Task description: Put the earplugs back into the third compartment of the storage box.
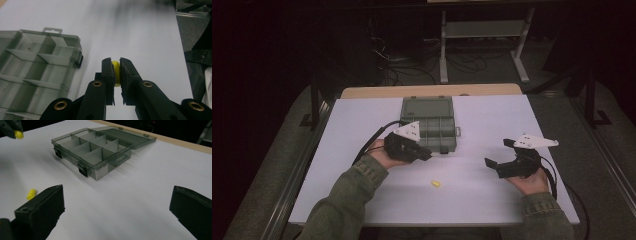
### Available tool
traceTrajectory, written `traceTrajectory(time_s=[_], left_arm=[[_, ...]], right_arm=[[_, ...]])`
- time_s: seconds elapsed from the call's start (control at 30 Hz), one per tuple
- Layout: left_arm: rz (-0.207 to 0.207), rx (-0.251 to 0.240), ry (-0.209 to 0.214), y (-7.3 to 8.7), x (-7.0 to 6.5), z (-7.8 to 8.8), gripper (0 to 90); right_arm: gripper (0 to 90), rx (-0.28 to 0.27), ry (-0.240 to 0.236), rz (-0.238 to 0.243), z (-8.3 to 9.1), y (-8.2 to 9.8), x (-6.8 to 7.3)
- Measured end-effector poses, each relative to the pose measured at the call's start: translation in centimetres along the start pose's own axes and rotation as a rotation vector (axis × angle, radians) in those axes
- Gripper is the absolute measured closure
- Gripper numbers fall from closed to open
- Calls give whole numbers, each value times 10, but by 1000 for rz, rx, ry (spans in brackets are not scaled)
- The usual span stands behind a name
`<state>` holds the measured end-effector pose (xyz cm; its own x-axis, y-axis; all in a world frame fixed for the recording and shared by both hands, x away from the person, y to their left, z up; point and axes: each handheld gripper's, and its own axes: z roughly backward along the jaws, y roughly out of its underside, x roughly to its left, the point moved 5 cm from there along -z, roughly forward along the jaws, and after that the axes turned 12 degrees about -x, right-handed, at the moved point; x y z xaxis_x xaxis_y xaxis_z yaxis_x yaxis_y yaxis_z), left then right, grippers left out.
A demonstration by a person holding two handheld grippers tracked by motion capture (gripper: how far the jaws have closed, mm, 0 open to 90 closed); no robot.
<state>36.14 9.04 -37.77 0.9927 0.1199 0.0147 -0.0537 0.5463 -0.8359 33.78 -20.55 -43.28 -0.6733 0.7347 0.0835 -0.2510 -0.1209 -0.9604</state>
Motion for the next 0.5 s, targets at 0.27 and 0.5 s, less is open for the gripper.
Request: traceTrajectory(time_s=[0.27, 0.5], left_arm=[[-3, -37, -9, -17, 17, 3, 829], [-1, -61, -41, -28, 30, 6, 835]], right_arm=[[0, -7, -1, 2, 1, -1, -1], [0, -11, 0, 1, 1, -1, -1]])
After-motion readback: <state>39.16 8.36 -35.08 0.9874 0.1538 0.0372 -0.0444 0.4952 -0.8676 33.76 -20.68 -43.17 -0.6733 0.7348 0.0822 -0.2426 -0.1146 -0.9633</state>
